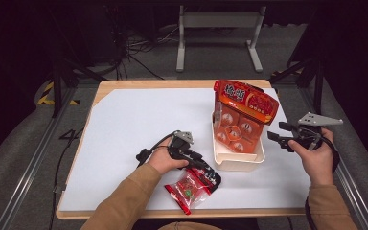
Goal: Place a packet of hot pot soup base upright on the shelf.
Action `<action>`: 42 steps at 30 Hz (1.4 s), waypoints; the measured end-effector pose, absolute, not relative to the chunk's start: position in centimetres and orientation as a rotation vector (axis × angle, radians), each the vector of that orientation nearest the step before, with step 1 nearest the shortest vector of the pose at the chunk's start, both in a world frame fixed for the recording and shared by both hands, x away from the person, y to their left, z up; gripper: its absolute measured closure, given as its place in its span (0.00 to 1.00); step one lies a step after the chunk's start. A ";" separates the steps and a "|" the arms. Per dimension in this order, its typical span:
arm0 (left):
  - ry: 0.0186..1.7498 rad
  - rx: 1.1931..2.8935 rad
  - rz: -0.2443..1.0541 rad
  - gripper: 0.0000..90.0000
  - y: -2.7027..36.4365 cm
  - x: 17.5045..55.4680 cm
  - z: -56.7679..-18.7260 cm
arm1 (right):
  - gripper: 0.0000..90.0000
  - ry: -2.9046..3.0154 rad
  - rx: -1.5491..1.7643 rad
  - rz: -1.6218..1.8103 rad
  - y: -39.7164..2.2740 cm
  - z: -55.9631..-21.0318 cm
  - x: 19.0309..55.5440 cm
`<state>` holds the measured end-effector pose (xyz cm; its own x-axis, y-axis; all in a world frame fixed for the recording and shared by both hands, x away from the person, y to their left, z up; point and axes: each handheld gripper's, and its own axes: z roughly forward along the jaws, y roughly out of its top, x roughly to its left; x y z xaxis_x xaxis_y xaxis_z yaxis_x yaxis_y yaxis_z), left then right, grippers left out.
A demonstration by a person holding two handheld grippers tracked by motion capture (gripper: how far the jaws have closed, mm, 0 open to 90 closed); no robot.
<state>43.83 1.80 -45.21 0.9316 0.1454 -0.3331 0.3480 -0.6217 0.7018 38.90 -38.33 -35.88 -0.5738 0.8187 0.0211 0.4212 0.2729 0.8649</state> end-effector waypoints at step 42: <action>0.312 2.237 -0.246 1.00 5.1 43.2 -41.9 | 0.39 2.121 1.110 1.228 -38.2 -36.0 39.1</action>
